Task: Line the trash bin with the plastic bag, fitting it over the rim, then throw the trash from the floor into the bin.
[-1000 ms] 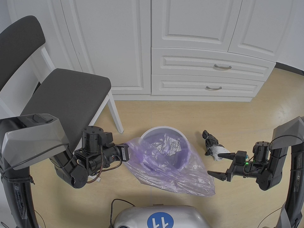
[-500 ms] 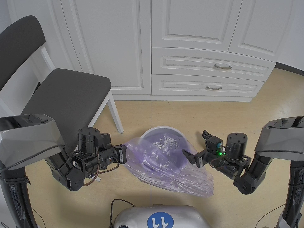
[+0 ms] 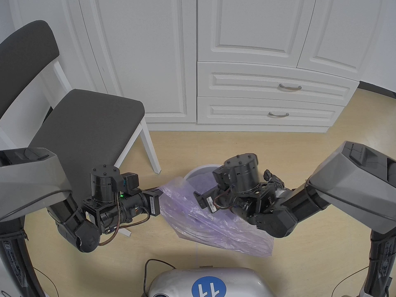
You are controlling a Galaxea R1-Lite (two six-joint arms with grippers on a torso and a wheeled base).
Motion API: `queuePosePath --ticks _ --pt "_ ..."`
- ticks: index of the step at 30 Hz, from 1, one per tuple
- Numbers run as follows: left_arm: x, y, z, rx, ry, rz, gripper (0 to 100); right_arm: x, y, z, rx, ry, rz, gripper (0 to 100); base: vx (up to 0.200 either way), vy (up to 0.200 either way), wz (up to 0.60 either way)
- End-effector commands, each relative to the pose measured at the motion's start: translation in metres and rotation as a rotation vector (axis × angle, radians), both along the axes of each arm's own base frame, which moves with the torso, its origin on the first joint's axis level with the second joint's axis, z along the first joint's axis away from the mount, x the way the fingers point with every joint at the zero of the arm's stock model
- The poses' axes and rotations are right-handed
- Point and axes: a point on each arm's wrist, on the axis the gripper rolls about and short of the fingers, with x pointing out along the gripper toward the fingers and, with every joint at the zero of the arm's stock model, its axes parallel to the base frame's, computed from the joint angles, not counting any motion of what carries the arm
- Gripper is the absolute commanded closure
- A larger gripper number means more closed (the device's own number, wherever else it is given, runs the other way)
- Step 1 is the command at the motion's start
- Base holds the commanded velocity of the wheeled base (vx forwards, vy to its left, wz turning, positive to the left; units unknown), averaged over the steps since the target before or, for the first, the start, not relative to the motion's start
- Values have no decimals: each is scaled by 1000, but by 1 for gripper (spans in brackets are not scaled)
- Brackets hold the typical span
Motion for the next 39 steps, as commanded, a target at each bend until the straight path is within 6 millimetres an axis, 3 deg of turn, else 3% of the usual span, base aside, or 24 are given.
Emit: queuePosePath --ticks 1,9,14,17,22,29,39 --pt "-8 4 9 -20 -27 -26 100 0 24 -14 -28 29 24 0 0 0 0" --pt "-7 3 6 -19 -19 -32 100 -3 21 -18 -73 72 25 0 0 0 0" --pt "-4 5 5 -20 -19 -24 100 -13 11 8 -50 48 27 0 0 0 0" --pt "-3 6 5 -20 -19 -19 100 -23 2 13 -77 50 39 0 0 0 0" --pt "-3 6 5 -21 -20 -19 100 -44 -10 -3 -189 80 91 0 0 0 0" --pt "-2 6 3 -18 -15 -18 100 -49 -7 -24 -229 130 106 0 0 0 0" --pt "0 7 2 -19 -16 -13 100 -55 -2 -30 -234 136 129 0 0 0 0"
